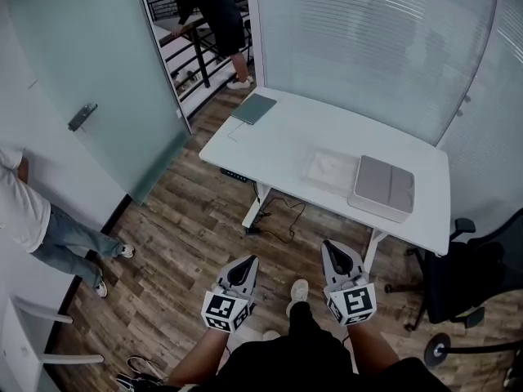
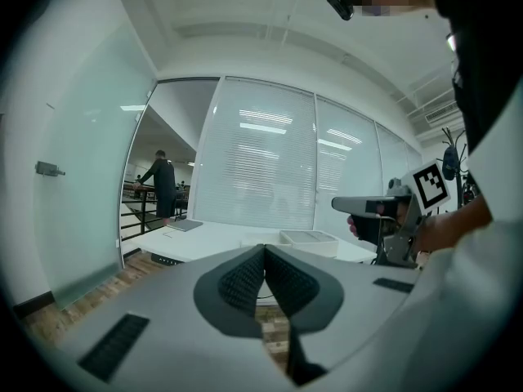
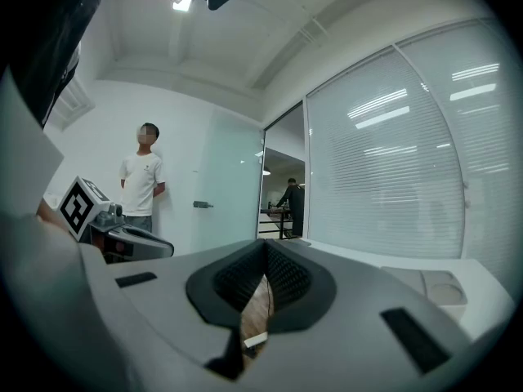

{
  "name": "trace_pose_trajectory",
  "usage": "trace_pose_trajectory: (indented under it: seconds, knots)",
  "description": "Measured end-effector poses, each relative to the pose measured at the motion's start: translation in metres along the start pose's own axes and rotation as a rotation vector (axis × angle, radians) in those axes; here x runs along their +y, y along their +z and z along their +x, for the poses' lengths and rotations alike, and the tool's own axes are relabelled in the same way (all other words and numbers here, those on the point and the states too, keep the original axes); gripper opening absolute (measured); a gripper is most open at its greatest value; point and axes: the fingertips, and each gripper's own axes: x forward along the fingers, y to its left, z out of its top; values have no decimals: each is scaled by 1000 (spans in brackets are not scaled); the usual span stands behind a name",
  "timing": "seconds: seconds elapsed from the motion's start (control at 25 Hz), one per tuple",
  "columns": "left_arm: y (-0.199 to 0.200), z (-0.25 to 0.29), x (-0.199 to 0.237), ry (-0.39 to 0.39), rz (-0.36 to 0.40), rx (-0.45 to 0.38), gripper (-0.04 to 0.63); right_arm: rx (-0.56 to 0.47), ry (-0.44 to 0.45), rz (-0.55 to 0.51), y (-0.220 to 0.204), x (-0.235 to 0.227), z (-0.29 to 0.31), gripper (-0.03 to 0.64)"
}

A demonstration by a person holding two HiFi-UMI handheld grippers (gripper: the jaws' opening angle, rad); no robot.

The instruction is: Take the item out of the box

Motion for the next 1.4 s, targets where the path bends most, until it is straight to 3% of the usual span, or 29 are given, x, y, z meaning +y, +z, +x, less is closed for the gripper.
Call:
trace_pose_trajectory:
  seconds: [0.2, 0.92, 1.4]
  knots:
    - [7, 35, 25, 21, 5, 18, 11, 3, 4, 96, -8, -31, 40, 6]
    - [47, 205, 59, 29, 43, 62, 11, 18, 17, 113, -19, -168, 151, 6]
    - [60, 254, 74, 16, 51, 67, 11, 60, 17, 126, -22, -208, 186, 5]
